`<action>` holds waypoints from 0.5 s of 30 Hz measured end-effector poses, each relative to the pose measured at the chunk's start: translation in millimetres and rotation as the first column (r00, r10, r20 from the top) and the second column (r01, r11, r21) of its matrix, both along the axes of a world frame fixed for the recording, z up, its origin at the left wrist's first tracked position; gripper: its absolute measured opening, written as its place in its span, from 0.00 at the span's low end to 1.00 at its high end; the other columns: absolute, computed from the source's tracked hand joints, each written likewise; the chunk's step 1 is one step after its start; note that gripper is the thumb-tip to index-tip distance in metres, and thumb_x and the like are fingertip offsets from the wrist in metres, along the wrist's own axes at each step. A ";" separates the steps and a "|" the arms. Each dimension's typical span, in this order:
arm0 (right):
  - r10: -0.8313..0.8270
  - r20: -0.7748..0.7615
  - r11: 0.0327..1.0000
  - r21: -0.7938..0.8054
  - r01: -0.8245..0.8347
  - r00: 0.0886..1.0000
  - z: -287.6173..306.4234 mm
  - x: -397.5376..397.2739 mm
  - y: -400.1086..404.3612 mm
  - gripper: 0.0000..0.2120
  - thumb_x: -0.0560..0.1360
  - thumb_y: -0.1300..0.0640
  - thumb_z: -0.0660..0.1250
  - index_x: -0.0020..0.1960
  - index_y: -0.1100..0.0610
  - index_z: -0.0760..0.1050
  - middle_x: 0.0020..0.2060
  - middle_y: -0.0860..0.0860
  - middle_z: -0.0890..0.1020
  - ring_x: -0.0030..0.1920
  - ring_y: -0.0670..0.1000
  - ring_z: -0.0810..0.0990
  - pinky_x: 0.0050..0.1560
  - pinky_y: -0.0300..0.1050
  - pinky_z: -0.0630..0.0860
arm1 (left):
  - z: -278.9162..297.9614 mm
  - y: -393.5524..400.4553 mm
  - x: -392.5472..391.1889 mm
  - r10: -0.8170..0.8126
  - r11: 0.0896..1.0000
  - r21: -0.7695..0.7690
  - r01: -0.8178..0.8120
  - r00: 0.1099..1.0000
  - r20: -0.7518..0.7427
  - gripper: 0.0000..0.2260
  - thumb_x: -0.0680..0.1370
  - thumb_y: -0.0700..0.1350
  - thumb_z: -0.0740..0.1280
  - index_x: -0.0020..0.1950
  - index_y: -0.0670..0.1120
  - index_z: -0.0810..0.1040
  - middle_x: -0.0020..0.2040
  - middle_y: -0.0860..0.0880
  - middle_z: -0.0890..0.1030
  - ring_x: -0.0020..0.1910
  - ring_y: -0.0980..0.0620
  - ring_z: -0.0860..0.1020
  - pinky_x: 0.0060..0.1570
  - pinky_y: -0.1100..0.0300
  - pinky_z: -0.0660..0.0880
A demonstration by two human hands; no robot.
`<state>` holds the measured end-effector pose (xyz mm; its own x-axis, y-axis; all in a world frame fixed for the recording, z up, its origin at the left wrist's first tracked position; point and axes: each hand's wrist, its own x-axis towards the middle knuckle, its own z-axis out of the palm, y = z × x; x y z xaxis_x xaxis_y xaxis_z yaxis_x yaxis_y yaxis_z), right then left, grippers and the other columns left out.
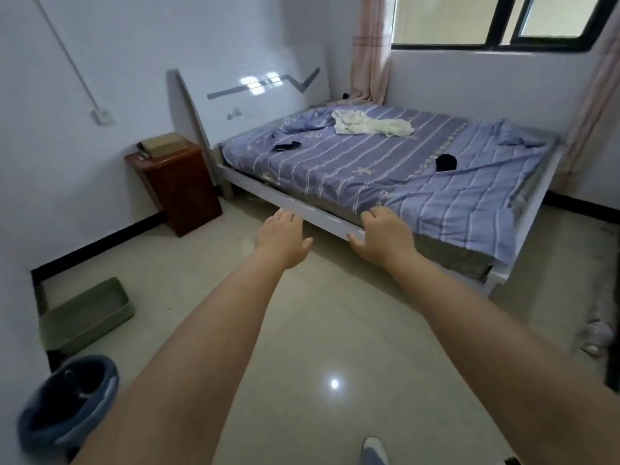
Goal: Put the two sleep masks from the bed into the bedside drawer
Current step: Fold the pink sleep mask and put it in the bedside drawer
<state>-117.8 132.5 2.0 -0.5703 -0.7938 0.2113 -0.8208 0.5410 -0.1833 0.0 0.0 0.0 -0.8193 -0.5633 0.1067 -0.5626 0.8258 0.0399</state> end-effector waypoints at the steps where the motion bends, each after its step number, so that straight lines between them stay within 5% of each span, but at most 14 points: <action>1: 0.004 0.031 1.000 -0.001 -0.004 1.000 -1.3 -20.1 -18.5 0.20 0.74 0.49 0.61 0.55 0.65 0.70 0.55 0.63 0.75 0.57 0.60 0.71 0.56 0.52 0.71 | -0.8 -17.5 -15.4 0.034 0.999 0.035 -0.034 0.999 0.014 0.21 0.76 0.51 0.60 0.63 0.38 0.66 0.65 0.39 0.71 0.67 0.43 0.64 0.67 0.49 0.64; 7: 0.056 0.046 0.998 0.028 -0.057 0.997 -5.6 -131.2 -154.8 0.21 0.73 0.49 0.61 0.55 0.67 0.70 0.55 0.64 0.76 0.58 0.61 0.70 0.60 0.53 0.67 | -7.6 -144.8 -96.4 0.154 0.983 0.102 -0.153 0.988 0.002 0.25 0.77 0.52 0.58 0.67 0.37 0.61 0.71 0.39 0.64 0.74 0.42 0.54 0.73 0.49 0.54; 15: 0.174 0.059 0.975 0.130 -0.181 0.983 -51.5 -220.8 -385.7 0.26 0.75 0.48 0.58 0.66 0.64 0.62 0.71 0.62 0.61 0.73 0.60 0.54 0.73 0.53 0.52 | -43.2 -361.4 -174.8 0.269 0.954 0.122 -0.274 0.962 0.057 0.26 0.78 0.54 0.55 0.69 0.37 0.59 0.73 0.39 0.61 0.74 0.42 0.53 0.73 0.49 0.52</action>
<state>-338.5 -253.2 -49.5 -0.4244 -0.9026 0.0722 -0.8983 0.4096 -0.1592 -174.8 -361.4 -43.2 -0.6358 -0.7718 -0.0092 -0.7679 0.6313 0.1081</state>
